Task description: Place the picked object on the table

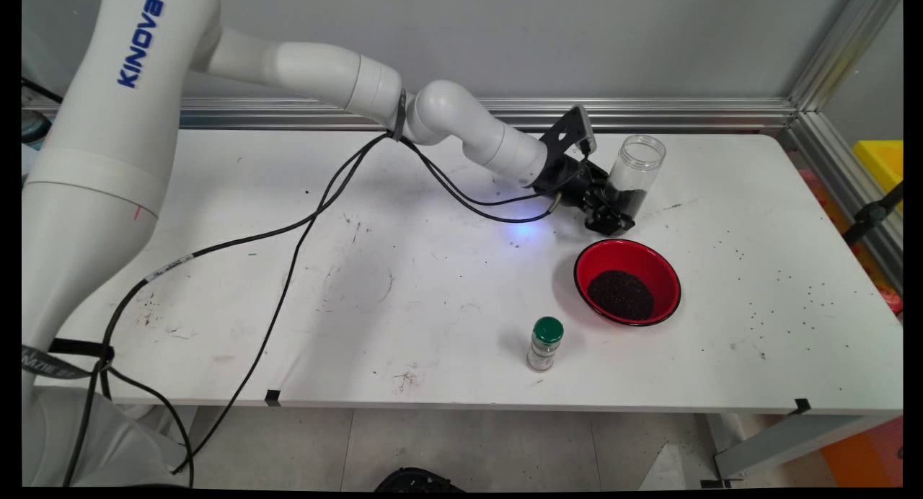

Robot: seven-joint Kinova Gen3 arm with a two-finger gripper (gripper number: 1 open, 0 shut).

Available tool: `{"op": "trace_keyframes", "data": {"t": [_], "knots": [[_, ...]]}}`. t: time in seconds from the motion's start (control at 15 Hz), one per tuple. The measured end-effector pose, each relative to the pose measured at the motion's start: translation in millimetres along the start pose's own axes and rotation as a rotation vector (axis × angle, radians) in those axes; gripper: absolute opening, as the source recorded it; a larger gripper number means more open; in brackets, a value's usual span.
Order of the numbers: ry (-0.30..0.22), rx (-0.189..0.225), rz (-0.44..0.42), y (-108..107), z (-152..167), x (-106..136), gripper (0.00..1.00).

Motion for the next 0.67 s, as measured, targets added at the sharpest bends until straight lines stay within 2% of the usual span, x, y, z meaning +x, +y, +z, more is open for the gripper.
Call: {"op": "trace_keyframes", "data": {"t": [0.47, 0.53, 0.67], "knots": [[0.010, -0.007, -0.049, -2, 4, -9, 0.00], [0.011, -0.007, -0.053, -3, 4, -10, 1.00], [0.013, -0.009, -0.061, -3, 3, -12, 1.00]]}}
